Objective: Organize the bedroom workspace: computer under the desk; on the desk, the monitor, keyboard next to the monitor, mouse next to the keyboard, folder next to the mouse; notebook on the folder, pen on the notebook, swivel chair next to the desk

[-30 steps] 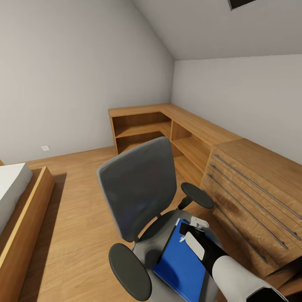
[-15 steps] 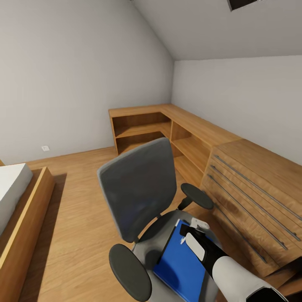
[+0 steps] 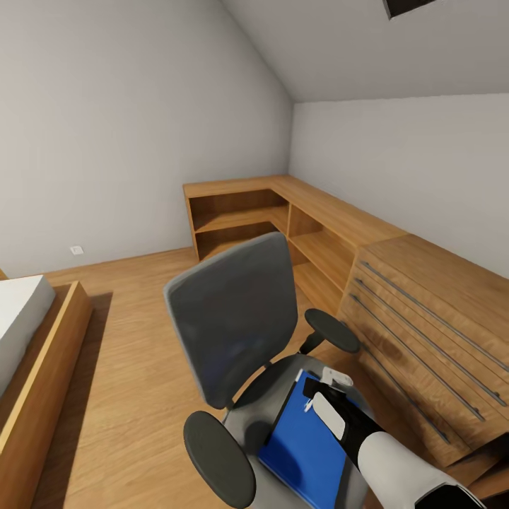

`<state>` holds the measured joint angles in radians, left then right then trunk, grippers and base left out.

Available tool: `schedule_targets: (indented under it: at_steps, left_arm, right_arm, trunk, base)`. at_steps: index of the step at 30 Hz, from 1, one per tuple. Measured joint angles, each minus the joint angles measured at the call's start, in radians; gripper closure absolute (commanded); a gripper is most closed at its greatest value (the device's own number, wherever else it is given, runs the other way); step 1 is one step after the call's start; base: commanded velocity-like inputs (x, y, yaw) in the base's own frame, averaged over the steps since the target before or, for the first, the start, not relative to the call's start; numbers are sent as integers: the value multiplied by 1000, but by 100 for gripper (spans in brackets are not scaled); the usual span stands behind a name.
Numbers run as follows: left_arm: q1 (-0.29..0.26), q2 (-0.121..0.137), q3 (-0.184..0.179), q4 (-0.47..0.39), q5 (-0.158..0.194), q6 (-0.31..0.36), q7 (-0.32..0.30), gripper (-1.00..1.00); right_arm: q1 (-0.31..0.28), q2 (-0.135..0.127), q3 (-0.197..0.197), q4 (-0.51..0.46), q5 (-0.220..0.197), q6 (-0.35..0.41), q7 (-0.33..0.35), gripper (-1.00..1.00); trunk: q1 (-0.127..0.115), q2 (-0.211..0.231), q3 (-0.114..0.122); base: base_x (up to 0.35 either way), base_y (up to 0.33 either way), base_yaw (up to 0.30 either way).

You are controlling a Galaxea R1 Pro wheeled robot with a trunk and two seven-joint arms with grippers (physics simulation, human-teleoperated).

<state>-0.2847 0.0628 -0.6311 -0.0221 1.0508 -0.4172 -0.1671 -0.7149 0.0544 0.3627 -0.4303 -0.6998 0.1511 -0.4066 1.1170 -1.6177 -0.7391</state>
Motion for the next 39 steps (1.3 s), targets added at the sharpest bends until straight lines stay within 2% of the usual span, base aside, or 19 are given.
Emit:
schedule_targets:
  at_steps: [3,5,36,39]
  left_arm:
    - [0,0,0,0,0,0,0,-100]
    - [0,0,0,0,0,0,0,-100]
    - [0,0,0,0,0,0,0,-100]
    - [0,0,0,0,0,0,0,-100]
  right_arm:
    - [0,0,1,17,2,-1,0,100]
    - [1,0,-3,20,-22,-1,1,100]
    - [1,1,-3,20,-22,0,-1,100]
    - [1,0,-3,20,-22,0,0,100]
  trunk:
    - [-8,14,6]
    - [-15,28,12]
    - [-15,28,12]
    - [-27,49,22]
  base:
    - [0,0,0]
    - [0,0,0]
    - [0,0,0]
    - [0,0,0]
